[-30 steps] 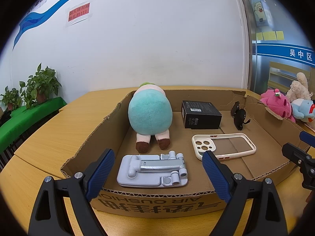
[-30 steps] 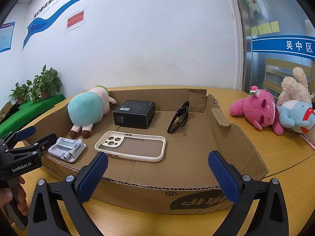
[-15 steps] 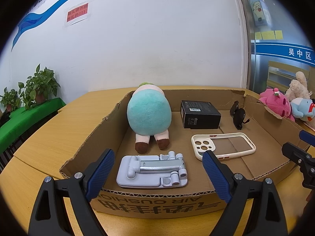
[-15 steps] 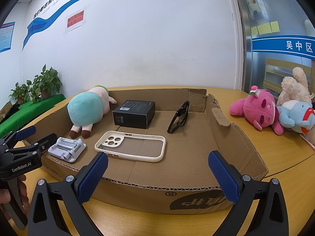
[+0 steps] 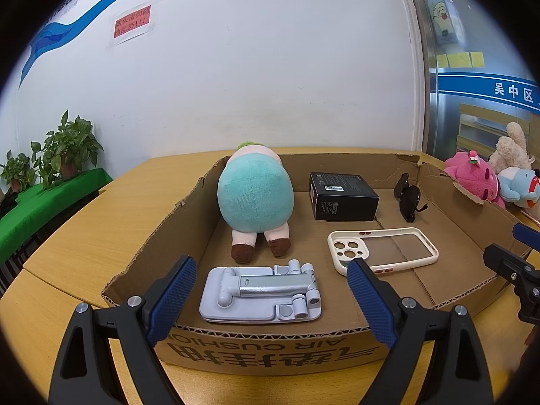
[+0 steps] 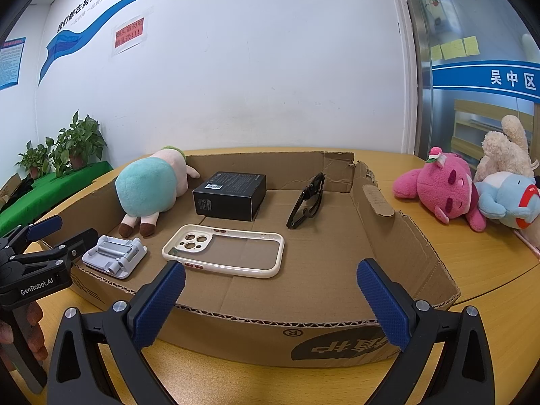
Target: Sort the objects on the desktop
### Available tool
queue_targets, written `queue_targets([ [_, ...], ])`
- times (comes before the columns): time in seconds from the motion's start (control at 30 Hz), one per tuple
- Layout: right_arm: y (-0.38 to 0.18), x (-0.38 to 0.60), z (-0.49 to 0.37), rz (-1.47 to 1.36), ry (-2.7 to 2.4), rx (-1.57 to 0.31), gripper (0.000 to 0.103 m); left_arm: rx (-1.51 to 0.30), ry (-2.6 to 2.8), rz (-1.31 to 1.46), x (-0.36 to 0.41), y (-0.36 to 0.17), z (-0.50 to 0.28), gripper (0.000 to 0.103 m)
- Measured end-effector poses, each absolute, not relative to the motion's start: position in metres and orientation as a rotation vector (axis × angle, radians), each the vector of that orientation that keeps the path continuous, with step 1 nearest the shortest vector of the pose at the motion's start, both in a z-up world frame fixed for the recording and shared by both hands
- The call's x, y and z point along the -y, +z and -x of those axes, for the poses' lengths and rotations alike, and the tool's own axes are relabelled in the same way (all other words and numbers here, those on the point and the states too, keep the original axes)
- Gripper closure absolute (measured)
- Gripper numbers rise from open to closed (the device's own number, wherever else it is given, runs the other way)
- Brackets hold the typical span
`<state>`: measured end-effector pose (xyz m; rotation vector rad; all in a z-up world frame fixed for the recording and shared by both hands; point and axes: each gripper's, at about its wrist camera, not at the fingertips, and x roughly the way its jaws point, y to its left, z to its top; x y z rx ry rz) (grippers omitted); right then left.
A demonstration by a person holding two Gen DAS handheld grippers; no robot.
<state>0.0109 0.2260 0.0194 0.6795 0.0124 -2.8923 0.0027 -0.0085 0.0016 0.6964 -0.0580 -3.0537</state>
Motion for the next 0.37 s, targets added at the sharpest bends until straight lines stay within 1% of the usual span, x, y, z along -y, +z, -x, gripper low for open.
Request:
queue_targets([
  [0.37, 0.0194, -0.2264, -0.0106, -0.680, -2.892, -0.013, 0.000, 0.054, -3.050, -0.696, 0.0088, 0.0011, -0.0024, 0.012],
])
